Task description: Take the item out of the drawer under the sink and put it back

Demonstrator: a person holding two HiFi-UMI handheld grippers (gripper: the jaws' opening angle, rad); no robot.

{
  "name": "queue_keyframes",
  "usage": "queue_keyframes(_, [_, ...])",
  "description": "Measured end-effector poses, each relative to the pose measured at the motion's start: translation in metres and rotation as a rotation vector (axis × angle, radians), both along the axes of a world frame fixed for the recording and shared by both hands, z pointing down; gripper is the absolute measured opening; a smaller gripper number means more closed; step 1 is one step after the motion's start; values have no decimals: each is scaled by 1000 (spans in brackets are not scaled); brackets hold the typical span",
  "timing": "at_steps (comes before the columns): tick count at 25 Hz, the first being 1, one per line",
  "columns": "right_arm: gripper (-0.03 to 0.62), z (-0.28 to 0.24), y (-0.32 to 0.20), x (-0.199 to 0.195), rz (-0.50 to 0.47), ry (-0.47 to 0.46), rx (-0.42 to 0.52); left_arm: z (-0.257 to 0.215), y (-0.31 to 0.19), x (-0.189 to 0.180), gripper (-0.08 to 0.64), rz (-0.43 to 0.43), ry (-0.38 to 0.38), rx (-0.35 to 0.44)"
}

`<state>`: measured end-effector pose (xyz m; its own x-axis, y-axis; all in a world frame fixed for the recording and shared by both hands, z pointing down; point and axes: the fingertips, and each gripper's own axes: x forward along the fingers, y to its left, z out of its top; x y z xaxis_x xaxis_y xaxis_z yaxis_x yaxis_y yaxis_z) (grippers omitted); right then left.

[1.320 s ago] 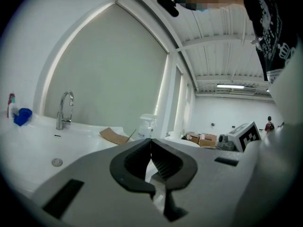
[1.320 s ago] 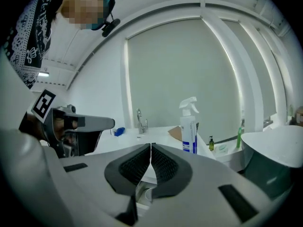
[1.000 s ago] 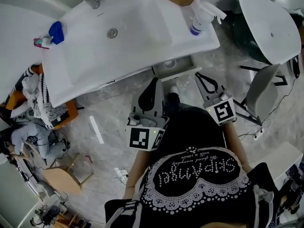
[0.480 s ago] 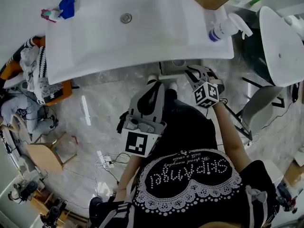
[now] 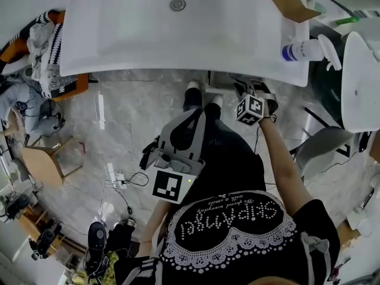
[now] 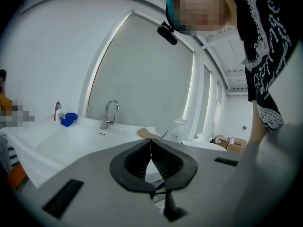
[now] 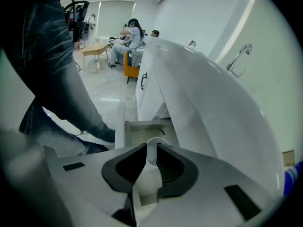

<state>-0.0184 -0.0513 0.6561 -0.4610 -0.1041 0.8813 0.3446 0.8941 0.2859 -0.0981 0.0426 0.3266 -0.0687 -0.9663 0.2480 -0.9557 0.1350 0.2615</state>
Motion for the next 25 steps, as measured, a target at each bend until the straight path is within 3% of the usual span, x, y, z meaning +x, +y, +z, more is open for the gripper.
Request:
queue_keyframes(10, [67, 42, -4, -7, 3, 83, -58, 15, 12, -4, 6, -76, 26, -64])
queue_keyframes(25, [67, 74, -4, -19, -3, 159, -112, 28, 6, 0, 6, -97, 45, -119])
